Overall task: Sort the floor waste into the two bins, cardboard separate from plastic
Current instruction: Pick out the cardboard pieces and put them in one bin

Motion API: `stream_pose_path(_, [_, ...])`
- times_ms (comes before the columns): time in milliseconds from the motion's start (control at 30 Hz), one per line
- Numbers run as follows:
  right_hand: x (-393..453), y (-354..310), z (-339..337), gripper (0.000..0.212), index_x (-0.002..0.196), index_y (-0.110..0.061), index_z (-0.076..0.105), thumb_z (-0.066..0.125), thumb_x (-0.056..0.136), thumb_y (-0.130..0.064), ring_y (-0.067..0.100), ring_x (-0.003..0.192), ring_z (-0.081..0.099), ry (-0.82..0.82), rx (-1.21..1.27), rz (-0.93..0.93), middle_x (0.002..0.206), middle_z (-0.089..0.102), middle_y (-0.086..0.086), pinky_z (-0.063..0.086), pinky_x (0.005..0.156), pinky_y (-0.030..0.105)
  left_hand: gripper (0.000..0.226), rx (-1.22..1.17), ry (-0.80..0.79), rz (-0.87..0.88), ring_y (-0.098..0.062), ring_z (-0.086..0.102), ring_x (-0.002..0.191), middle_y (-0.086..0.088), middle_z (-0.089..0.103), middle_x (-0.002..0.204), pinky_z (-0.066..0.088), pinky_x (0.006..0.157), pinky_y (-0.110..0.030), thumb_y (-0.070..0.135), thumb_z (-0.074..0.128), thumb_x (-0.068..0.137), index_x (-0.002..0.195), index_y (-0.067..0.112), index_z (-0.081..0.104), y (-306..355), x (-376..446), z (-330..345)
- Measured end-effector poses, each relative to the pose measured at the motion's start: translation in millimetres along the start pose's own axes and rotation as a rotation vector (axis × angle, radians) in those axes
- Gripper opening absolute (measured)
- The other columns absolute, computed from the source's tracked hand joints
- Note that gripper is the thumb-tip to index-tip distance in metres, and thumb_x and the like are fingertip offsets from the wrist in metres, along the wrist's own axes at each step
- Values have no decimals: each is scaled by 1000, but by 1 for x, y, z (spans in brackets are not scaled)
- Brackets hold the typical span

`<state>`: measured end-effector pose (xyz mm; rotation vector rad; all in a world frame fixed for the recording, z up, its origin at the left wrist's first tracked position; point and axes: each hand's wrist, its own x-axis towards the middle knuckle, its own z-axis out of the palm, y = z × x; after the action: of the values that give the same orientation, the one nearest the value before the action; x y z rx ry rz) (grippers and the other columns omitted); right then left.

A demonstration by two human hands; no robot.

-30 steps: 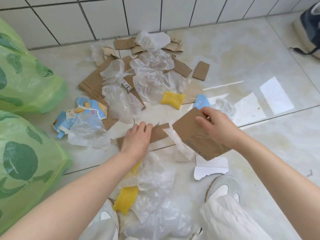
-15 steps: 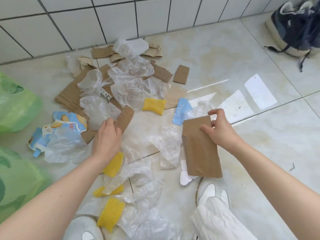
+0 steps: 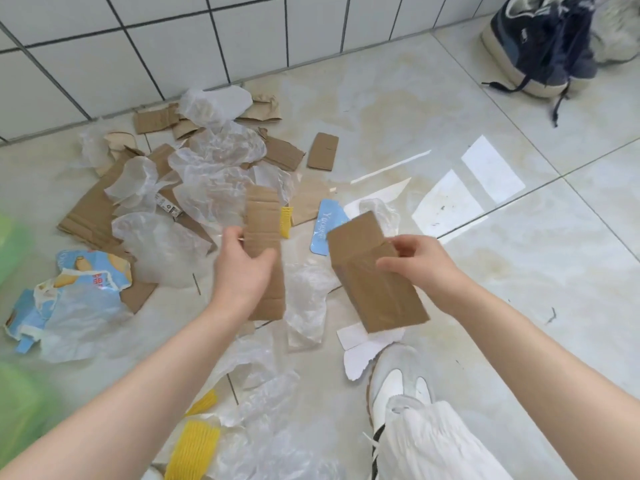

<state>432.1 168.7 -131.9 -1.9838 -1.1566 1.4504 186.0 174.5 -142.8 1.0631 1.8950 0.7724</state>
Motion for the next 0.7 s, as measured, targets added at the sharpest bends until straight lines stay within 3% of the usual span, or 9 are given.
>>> stream_pose_path(33, [1,-6,-7,22,104,-8,68,65,82,-4,19,76,65,24,24,-22,84,69,4,53,71,30,31,14,-64,15,-20,56,85,4,59,92,39,73,-27,15,62,81,108,18,48,2,-11,12])
stream_pose_path(100, [5,-15,-21,11,92,-8,68,59,85,-7,17,73,61,101,11,-77,81,64,3,48,67,30,26,71,-194,47,-16,56,77,7,58,84,37,67,-25,14,64,77,100,17,50,2,-32,33])
stream_pose_path(200, [14,-24,-31,9,84,-8,62,54,80,-10,21,72,57,232,-48,-111,77,61,2,44,64,30,13,290,-420,156,-20,55,72,-2,59,80,41,61,-32,15,60,72,82,14,52,-6,-56,61])
stream_pose_path(333, [31,-34,-38,14,85,-9,58,47,78,-14,24,76,53,369,-41,-90,79,57,2,40,65,32,8,455,-675,219,-22,57,79,-5,60,86,45,68,-32,17,55,77,81,10,55,-18,-72,83])
stream_pose_path(467, [50,-52,-28,15,87,-12,59,50,79,-22,23,79,55,298,54,-89,86,61,4,42,68,31,12,592,-723,374,-20,48,102,1,48,105,44,84,-30,20,54,85,93,13,58,-35,-75,94])
stream_pose_path(600, [75,-63,9,8,82,-17,53,50,80,-25,24,82,55,158,-71,-93,85,58,3,44,68,31,20,806,-647,526,-20,40,113,3,42,121,44,79,-33,32,56,86,98,16,57,-41,-69,97])
stream_pose_path(700, [86,-65,34,7,82,-15,45,44,83,-22,21,72,45,66,-145,-72,76,46,1,34,60,29,31,877,-616,565,-24,37,117,1,39,126,43,84,-36,36,60,85,106,15,56,-43,-67,100])
